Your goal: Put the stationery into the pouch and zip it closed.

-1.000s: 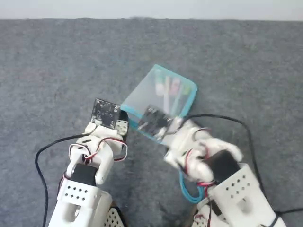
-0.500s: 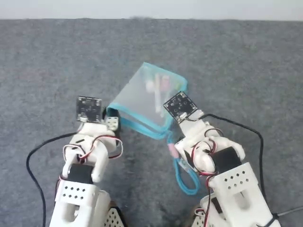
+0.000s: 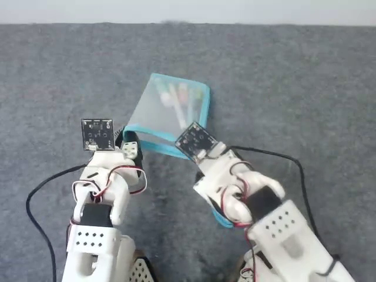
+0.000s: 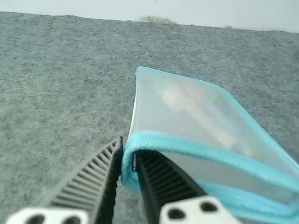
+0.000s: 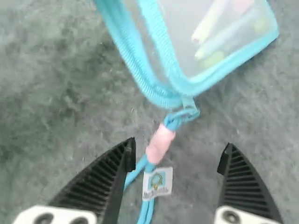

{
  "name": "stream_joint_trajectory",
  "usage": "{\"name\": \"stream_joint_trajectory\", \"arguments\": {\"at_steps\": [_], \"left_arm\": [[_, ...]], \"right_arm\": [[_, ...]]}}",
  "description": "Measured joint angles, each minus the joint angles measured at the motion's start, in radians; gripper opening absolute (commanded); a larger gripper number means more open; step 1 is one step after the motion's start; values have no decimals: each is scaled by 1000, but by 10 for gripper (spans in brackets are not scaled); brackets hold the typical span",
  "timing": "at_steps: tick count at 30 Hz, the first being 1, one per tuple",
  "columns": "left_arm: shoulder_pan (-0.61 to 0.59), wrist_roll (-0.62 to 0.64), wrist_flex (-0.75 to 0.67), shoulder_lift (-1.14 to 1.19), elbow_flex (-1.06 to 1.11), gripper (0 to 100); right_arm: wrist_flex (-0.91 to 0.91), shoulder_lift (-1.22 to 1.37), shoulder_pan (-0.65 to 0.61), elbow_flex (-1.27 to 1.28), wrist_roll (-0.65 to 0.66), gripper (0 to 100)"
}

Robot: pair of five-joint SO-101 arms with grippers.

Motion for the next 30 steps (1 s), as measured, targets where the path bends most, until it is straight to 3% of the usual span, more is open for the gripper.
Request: {"name": "stream_joint_trajectory", "arguments": {"at_steps": [6,10,13,16,21,30], "left_arm": [[0,3,0,0,0,13],[0,3,0,0,0,13],[0,3,0,0,0,13],[0,3,0,0,0,13],[0,3,0,0,0,13],[35,-58,0,0,-3,12]], "right_arm": [[-158,275,3,-25,-12,281],[-230,364,69,-55,-17,273],[-279,385,110,-58,-18,179],[-292,385,121,-60,-20,13],[-281,385,118,-86,-20,9],[-6,387,100,-367,-20,6]]}}
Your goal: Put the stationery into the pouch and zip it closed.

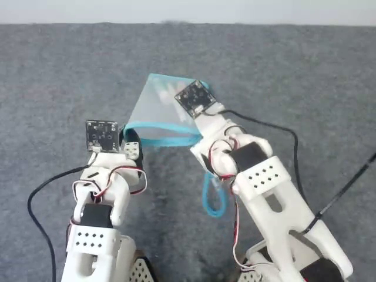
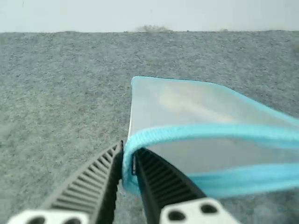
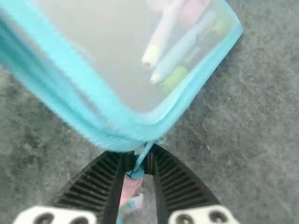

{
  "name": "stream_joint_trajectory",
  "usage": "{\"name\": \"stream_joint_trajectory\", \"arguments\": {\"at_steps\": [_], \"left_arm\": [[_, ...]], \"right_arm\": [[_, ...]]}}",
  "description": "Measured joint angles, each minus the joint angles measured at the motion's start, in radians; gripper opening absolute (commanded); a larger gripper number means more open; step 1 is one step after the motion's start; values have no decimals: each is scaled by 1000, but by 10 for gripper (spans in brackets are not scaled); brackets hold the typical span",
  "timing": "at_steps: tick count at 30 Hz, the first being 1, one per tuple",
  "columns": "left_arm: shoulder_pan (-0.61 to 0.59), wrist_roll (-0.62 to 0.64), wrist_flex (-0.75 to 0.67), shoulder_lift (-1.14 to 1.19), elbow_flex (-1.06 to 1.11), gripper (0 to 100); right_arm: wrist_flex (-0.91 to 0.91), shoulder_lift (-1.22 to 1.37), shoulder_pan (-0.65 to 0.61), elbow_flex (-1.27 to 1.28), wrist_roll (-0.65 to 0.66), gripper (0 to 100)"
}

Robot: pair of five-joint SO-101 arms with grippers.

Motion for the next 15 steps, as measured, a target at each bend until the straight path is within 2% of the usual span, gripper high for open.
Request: {"name": "stream_joint_trajectory", "arguments": {"at_steps": [9,15], "left_arm": [[107,-74,0,-2,2,10],[147,-74,2,0,26,10]], "right_arm": [[232,0,-158,-173,61,6],[262,-2,-216,-224,64,6]]}}
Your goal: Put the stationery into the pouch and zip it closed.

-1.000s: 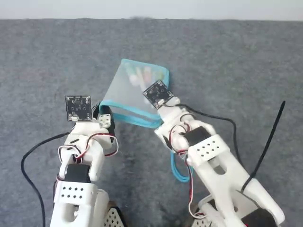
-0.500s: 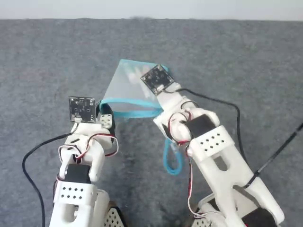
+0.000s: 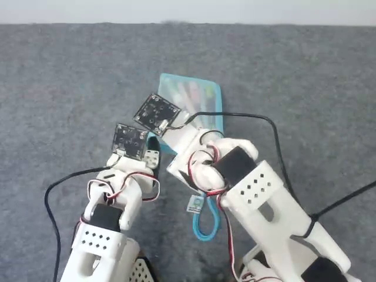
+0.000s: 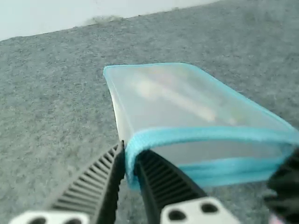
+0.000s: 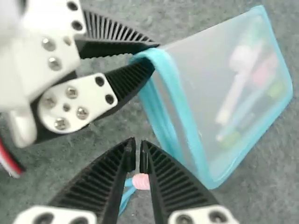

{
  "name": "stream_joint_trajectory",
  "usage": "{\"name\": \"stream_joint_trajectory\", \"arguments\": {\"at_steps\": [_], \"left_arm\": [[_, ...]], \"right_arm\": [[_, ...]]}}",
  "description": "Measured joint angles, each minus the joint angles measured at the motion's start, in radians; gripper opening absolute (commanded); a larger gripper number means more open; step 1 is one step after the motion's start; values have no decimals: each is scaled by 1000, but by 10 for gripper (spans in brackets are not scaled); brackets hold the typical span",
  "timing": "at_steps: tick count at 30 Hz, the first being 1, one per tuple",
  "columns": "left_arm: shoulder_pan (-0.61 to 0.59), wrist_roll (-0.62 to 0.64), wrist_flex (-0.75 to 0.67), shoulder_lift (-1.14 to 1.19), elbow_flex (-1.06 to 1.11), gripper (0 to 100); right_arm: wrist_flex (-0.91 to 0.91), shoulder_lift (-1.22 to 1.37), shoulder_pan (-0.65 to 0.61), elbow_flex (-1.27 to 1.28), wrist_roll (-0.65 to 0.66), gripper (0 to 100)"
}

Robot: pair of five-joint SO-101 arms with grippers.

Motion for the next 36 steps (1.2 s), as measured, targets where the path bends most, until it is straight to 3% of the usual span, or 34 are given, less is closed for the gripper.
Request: {"name": "stream_joint_trajectory", "arguments": {"at_steps": [7,13,20,28,36], "left_arm": [[-28,0,0,0,0,10],[-98,31,0,0,0,10],[-112,52,0,0,0,11],[-112,52,0,0,0,11],[-114,52,0,0,0,11]], "right_arm": [[8,0,25,20,0,12],[18,0,170,130,-37,125],[-8,0,87,169,-209,172],[-95,0,11,261,-219,203],[-270,0,38,385,-221,202]]}}
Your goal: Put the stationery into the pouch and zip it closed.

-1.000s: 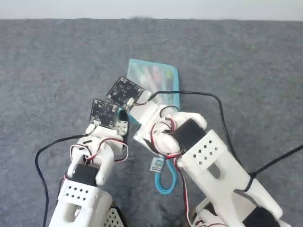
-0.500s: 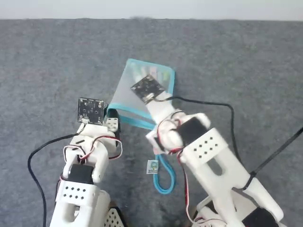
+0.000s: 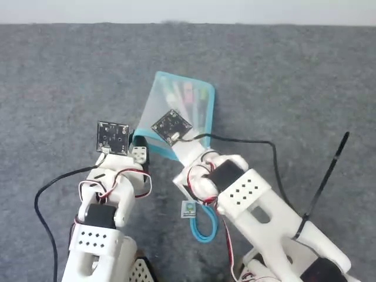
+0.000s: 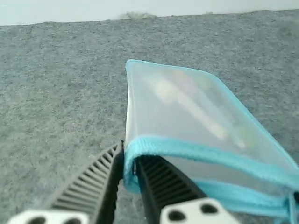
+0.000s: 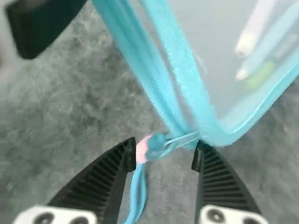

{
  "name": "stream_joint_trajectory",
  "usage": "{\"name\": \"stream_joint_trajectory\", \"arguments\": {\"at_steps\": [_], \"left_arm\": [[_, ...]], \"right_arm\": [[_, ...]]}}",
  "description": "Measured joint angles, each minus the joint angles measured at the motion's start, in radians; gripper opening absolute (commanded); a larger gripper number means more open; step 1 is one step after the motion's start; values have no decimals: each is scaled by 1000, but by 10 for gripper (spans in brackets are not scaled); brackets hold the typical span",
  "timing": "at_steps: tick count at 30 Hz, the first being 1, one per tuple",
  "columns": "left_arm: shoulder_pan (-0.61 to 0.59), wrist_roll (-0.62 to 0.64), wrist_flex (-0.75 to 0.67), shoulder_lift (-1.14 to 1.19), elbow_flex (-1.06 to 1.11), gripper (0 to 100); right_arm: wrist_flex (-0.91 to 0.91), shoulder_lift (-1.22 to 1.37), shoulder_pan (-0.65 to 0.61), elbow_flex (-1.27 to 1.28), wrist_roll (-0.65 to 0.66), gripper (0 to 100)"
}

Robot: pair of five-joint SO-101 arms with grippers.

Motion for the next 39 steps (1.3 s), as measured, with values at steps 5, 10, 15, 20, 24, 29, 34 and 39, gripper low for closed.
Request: {"name": "stream_joint_trajectory", "arguments": {"at_steps": [5,10,15,20,24,29,34,39], "left_arm": [[0,0,0,0,2,11],[0,0,0,0,2,11],[0,0,0,0,2,11],[-9,0,0,0,0,11],[-9,0,0,0,-2,11],[-9,0,0,0,0,11],[0,0,0,0,0,11],[61,-8,0,0,-2,11]], "right_arm": [[-87,0,77,37,-2,202],[-92,0,84,49,-2,202],[-92,0,89,58,-18,89],[-123,25,98,60,-44,24],[-124,86,98,60,-48,6],[-123,87,98,55,-48,6],[-17,26,97,-38,-17,6],[77,3,31,-190,35,6]]}}
